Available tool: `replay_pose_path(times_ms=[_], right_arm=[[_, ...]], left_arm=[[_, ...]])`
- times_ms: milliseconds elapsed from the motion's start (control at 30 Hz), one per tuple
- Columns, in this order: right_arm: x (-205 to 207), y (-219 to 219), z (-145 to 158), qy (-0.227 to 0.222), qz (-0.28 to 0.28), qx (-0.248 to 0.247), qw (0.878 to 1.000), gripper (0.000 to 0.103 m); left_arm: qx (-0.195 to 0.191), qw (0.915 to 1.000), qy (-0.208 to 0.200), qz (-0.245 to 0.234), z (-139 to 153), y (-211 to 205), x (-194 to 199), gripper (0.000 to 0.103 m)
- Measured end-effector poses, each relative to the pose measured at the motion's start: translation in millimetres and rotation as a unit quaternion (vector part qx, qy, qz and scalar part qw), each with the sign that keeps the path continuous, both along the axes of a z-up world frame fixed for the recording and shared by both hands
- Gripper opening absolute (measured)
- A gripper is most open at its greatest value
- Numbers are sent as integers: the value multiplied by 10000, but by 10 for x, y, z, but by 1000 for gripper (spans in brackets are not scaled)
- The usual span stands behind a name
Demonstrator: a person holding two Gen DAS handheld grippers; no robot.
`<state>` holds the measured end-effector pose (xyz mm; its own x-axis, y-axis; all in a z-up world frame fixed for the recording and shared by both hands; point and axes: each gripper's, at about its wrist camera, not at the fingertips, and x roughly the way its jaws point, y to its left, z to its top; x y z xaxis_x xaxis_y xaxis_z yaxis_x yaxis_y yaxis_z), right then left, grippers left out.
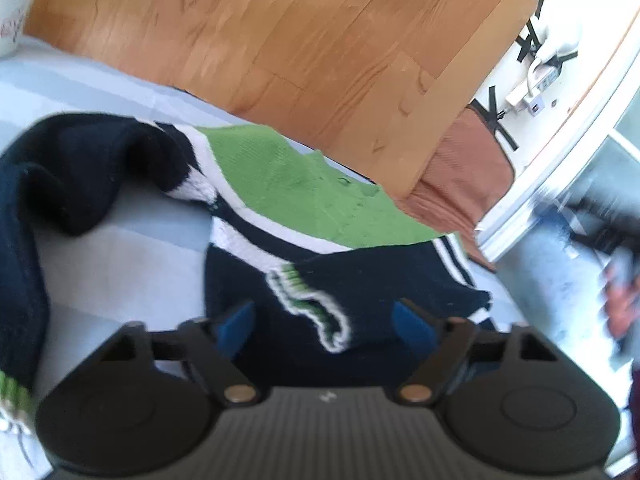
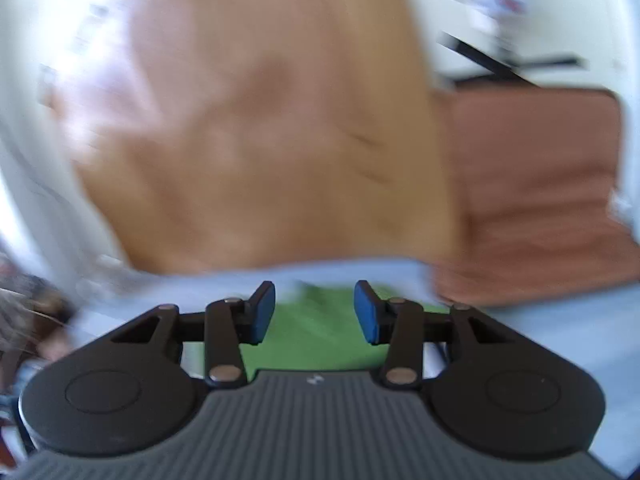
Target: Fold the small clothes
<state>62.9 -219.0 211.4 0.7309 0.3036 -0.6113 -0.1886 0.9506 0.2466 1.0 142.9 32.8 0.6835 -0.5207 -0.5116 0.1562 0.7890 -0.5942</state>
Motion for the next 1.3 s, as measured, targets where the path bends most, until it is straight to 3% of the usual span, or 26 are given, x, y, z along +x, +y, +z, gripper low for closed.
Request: replay_pose_path(times_ms=[133, 200, 233, 267, 300, 333, 400, 467, 567, 733, 833, 867, 900, 967, 1033, 1067, 1133, 1200, 1300], right_arm=[[1, -534, -555, 576, -638, -16, 9963, 47], [-2, -690, -775, 828, -831, 139, 9930, 48], [6, -752, -880, 938, -907, 260, 9911, 48], [-7, -800, -956, 1013, -959, 437, 9893, 48], [-10, -840, -1013, 1050, -984, 639, 9875, 48], [5, -837, -1023, 1067, -999, 802, 9860, 48], [2, -770, -1010, 1032, -961, 973, 9852, 48], [9, -711, -979, 931, -856, 1035, 9866, 48], [66, -613, -948, 836, -655, 1129, 9879, 48], [157, -411, -1111, 1023, -498, 1054, 9879, 48], [192, -381, -1109, 929, -509, 1004, 9893, 48], [211, -373, -1097, 878, -527, 921, 9905, 43], [232, -354, -1074, 783, -544, 710, 9929, 10], [198, -396, -999, 461, -682, 356, 9960, 11], [194, -477, -980, 354, -872, 358, 9949, 11], [195, -500, -1005, 358, -1044, 200, 9937, 3], [205, -508, -1092, 347, -1372, -462, 9889, 3], [183, -609, -1153, 523, -1565, -195, 9861, 8], [91, -602, -1018, 221, -1423, 230, 9893, 11]], left_arm=[[-372, 9989, 181, -200, 41, -33, 99, 84], [-310, 9988, 327, -213, 50, -108, 207, 76], [-201, 9985, 449, -221, 39, -161, 278, 58], [-30, 9980, 577, -251, 17, -232, 371, 29], [147, 9973, 670, -255, -1, -285, 444, 16], [277, 9967, 727, -251, -9, -320, 504, 13], [508, 9970, 567, -136, 120, -324, 571, 12], [773, 9968, 50, 203, 382, -226, 570, 12], [1352, 9869, -392, 789, 597, -74, 608, 12], [1416, 9878, 313, 570, 261, -114, 875, 13], [1545, 9864, 209, 529, 163, -200, 781, 14], [1517, 9868, 177, 535, 174, -206, 762, 14], [1458, 9878, 164, 527, 189, -202, 742, 14], [1286, 9905, 103, 472, 229, -201, 737, 14], [1250, 9915, -47, 361, 288, -264, 699, 14], [1342, 9903, -87, 342, 299, -318, 706, 13], [1663, 9856, -90, 290, 247, -439, 717, 14], [1874, 9819, 66, 275, 152, -518, 793, 14], [1824, 9827, 22, 316, 97, -486, 781, 15]])
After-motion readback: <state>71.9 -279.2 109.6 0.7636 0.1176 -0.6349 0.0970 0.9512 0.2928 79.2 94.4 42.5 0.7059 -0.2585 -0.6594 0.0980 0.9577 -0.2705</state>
